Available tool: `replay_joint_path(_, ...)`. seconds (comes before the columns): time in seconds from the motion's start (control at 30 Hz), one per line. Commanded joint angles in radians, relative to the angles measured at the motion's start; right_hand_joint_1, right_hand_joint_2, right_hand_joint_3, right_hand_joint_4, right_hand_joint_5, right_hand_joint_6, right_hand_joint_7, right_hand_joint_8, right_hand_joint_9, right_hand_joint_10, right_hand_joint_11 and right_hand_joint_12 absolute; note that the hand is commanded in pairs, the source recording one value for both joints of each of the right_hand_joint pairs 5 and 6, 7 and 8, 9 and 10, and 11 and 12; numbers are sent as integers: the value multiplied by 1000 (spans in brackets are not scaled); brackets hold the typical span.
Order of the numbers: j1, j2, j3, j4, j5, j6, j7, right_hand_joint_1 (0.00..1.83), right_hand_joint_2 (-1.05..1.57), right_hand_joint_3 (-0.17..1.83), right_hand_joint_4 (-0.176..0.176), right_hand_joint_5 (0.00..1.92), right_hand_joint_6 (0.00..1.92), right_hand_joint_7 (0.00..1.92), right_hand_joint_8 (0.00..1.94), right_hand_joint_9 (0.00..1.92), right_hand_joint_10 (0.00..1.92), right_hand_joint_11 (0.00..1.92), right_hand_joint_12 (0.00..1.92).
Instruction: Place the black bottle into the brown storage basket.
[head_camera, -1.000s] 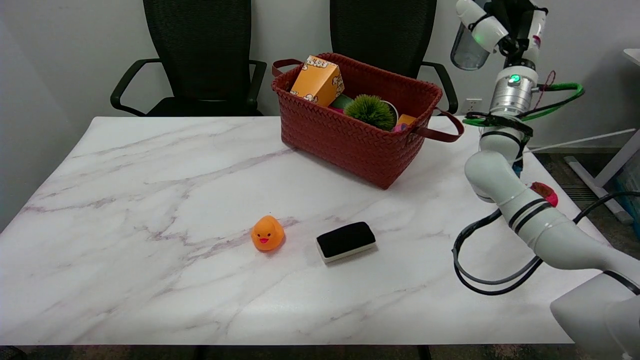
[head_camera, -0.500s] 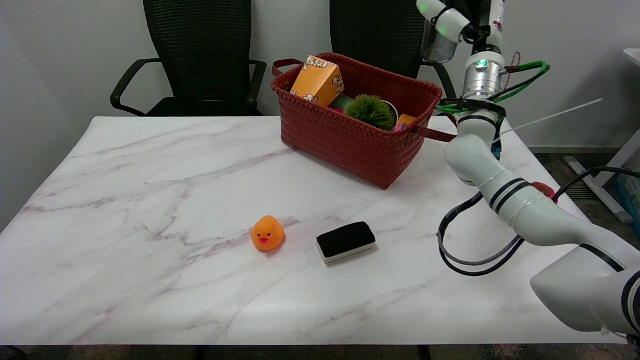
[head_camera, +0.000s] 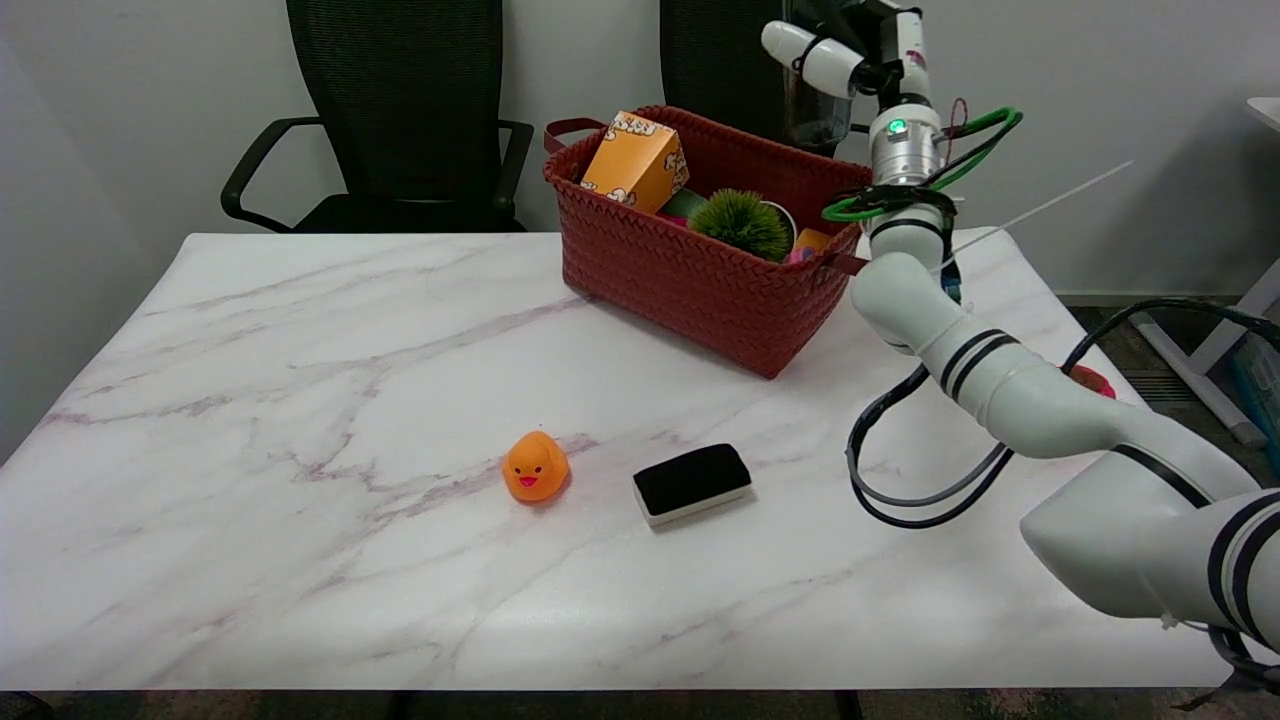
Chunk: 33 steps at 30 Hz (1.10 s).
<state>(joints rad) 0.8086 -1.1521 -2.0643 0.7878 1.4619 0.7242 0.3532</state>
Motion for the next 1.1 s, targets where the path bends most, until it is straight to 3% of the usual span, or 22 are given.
replay_joint_path(0.03, 96, -66, -61, -210, -29, -116, -6, 1031, 904, 124, 0, 876, 876, 1139, 1139, 764, 764, 529, 529)
replay_joint_path(1.1, 87, -72, -60, -313, -27, -143, -121, 1029, 936, 47, 0, 830, 830, 1133, 1133, 776, 776, 605, 605)
